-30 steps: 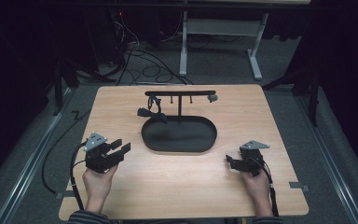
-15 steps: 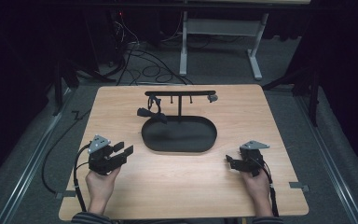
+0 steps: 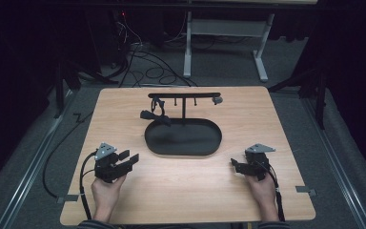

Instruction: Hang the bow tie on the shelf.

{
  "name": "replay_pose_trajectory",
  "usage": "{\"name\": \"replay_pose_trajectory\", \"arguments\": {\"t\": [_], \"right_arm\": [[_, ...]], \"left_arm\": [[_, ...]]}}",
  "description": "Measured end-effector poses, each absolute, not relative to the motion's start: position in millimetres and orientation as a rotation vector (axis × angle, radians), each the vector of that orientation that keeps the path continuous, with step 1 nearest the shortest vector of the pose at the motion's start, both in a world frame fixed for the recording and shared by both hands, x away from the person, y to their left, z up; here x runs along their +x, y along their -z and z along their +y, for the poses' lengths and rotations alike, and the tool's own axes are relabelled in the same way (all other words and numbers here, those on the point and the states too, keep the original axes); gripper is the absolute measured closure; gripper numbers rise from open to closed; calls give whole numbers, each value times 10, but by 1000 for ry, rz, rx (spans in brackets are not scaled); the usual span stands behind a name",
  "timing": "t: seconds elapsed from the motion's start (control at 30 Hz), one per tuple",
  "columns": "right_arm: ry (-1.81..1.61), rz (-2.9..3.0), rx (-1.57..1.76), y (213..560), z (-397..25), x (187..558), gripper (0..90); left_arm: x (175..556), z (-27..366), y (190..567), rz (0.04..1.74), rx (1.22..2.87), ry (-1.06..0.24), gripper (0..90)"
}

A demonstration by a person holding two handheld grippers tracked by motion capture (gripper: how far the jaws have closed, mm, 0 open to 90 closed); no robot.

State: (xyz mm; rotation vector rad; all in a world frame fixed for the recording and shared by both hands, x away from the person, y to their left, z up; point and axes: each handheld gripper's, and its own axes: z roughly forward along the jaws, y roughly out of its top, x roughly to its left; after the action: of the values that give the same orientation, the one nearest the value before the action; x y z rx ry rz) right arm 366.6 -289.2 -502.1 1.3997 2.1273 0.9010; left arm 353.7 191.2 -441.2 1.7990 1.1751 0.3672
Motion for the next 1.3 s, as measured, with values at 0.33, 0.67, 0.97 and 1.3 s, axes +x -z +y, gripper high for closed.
{"name": "replay_pose_trajectory", "arguments": {"t": [0.33, 0.67, 0.97, 1.3], "right_arm": [[-901, 2128, 1400, 5021, -2892, 3666, 310], [-901, 2128, 1398, 5022, -2892, 3666, 310], [-901, 2128, 1398, 5021, -2892, 3666, 310], [-900, 2127, 1399, 5021, -2892, 3666, 310]], "left_arm": [[3559, 1908, 4481, 1191, 1810, -354, 537], [3608, 1917, 4581, 1217, 1816, -325, 535], [3645, 1908, 4664, 1235, 1835, -310, 542], [3695, 1872, 4778, 1250, 1865, -298, 540]]}}
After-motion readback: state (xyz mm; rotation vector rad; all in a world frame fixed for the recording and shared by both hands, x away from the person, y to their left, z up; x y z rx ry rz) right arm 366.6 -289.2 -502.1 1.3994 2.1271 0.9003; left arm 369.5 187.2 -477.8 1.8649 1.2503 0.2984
